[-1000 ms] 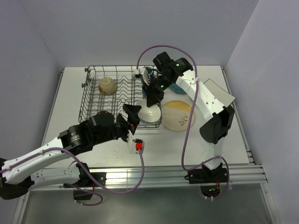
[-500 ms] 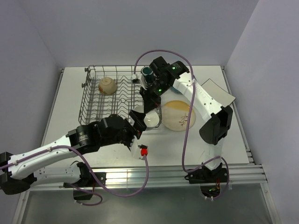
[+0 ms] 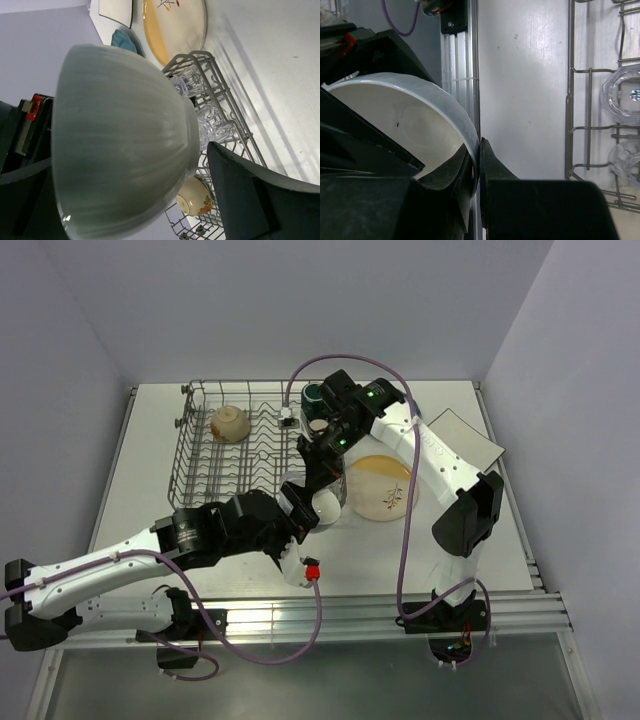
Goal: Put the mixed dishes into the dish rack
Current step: Pass the bowl from the right arm to the left
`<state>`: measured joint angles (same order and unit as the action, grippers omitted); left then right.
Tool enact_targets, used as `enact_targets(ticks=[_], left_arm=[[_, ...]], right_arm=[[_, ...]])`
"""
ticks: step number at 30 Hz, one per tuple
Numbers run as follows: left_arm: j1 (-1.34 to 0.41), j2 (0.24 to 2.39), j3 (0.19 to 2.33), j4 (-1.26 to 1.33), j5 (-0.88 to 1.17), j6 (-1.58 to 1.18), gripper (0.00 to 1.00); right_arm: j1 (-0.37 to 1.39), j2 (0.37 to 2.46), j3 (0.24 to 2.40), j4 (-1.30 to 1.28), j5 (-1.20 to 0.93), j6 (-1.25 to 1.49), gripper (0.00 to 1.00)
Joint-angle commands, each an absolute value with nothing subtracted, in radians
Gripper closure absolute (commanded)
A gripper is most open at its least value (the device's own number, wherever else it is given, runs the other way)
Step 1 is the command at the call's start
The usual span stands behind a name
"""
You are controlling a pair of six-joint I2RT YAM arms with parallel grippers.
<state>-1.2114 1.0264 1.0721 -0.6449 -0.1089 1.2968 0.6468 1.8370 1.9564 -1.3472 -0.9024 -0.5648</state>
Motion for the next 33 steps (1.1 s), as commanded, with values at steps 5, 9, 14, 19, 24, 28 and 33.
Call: enact_targets(ticks=[5,9,14,19,24,28,33], left_arm=[[-1.238,1.04,1.12,-0.626,-0.166,1.322,0.04],[-1.262,1.043,1.12,-0.617,-0.179,1.301,0.06],[-1.272,1.048,1.118,-0.583,-0.189,1.267,0.04],[-1.273,1.048,1.118,-0.609,-0.186,1.264,0.15],[-1.273,1.046,1.105,-0.609,-0.189,1.223,0.27],[-1.273,1.037,1.071,-0.595,-0.187,1.19,0.23],[-1.272,1.04,1.069,-0.594,-0.16,1.158,0.16]], right_arm=[[0.663,1.807,1.953,-1.445,-1.032,-0.502,1.0],[0.666,1.812,1.942,-1.445,-1.048,-0.494,1.0],[0.666,1.805,1.922,-1.445,-1.045,-0.495,1.0],[0.664,1.813,1.91,-1.445,-1.051,-0.488,1.0],[0.667,1.819,1.916,-1.445,-1.063,-0.474,1.0],[0.672,1.815,1.899,-1.445,-1.097,-0.457,1.0],[0.675,1.822,1.893,-1.445,-1.123,-0.437,1.0]])
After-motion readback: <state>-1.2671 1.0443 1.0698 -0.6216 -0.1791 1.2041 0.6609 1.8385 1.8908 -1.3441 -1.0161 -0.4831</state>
